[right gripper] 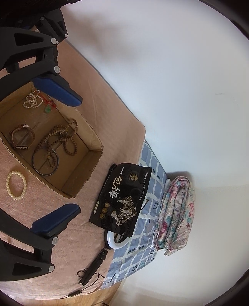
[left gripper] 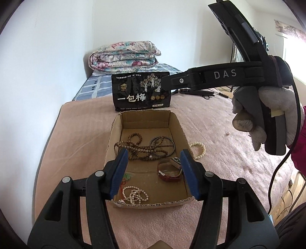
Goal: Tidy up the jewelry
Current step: 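Move the left tool to the cream bead bracelet while the right tool approaches the pearl earring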
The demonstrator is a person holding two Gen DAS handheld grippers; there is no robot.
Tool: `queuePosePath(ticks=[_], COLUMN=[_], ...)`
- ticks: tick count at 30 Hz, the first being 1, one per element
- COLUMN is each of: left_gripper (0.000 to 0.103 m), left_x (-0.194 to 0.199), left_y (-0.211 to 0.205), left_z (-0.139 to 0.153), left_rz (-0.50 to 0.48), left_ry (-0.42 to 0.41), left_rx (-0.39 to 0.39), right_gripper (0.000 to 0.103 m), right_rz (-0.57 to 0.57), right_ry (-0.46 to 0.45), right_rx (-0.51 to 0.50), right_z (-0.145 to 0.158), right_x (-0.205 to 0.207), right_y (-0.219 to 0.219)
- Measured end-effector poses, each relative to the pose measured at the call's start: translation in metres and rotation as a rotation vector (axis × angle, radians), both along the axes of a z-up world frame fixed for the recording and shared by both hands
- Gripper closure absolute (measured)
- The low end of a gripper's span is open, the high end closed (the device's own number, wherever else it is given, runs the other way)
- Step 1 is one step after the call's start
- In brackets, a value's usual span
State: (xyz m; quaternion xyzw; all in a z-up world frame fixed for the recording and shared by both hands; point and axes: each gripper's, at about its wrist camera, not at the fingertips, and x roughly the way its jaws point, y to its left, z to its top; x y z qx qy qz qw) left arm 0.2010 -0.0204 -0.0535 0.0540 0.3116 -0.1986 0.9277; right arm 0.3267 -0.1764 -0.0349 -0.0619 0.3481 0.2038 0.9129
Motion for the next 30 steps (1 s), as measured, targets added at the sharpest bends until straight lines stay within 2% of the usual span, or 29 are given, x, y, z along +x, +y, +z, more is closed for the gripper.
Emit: queuePosePath(ticks=[8, 14, 22, 30], left_gripper=[0.045, 0.045, 0.045, 0.045], left_x=[-0.011, -0.016, -0.019, -0.012], left_y=[-0.018, -0.041, -0.079, -0.117], left_z=[0.009, 0.011, 0.009, -0.010], left_rz=[-0.024, -0.065, -0.134, -0.177], left_ry=[-0.012, -0.013, 0.004, 0.051], left_rx=[-0.014, -0.011, -0.006, 0.006], right_gripper=[0.000, 0.000, 0.000, 0.000], right_rz=[-0.017, -0.058, -0.174, -0.270], right_ry=[-0.031, -0.036, -0.010, 0.027], right_rx=[-0.019, -0.020, -0.021, -0.032], right_z=[0.014, 0.016, 0.002, -0.021], right_x=[-0.021, -0.034, -0.043, -0.048], right_y=[-0.029, -0.071, -0.145, -0.205])
